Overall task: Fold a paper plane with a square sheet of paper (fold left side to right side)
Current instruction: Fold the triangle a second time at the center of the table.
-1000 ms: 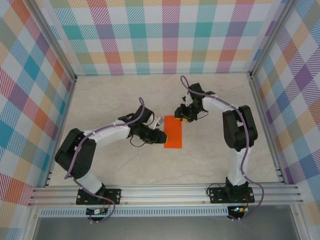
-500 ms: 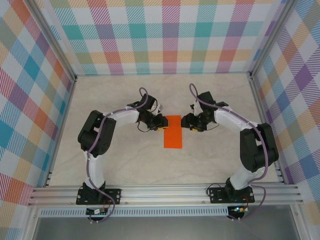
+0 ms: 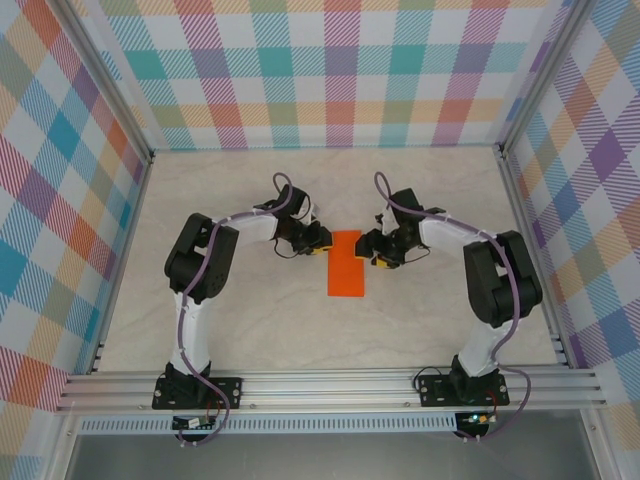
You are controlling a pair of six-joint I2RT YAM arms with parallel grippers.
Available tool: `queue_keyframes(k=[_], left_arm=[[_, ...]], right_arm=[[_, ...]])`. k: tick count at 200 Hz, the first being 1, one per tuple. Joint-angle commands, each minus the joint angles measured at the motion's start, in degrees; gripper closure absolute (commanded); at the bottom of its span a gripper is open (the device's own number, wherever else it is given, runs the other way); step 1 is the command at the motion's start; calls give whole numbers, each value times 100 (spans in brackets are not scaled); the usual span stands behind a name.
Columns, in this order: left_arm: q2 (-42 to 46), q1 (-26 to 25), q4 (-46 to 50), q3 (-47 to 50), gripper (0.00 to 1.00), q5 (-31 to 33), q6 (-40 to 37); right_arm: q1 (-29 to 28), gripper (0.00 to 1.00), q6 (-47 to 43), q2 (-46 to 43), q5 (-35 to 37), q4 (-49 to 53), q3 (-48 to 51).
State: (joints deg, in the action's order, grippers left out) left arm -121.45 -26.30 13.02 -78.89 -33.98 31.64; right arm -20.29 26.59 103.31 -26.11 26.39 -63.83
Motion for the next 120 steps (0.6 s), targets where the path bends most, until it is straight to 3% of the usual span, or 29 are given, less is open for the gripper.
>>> queue_keyframes(k=[1, 66, 120], left_arm=[[42, 29, -86, -35, 76, -142, 38], [134, 29, -124, 66, 76, -149, 61], [860, 14, -254, 493, 69, 147, -185]], right_arm=[[-1, 41, 173, 245, -303, -226, -317], [-101, 44, 352, 787, -475, -334, -578], [-115, 61, 565, 768, -880, -609, -412]])
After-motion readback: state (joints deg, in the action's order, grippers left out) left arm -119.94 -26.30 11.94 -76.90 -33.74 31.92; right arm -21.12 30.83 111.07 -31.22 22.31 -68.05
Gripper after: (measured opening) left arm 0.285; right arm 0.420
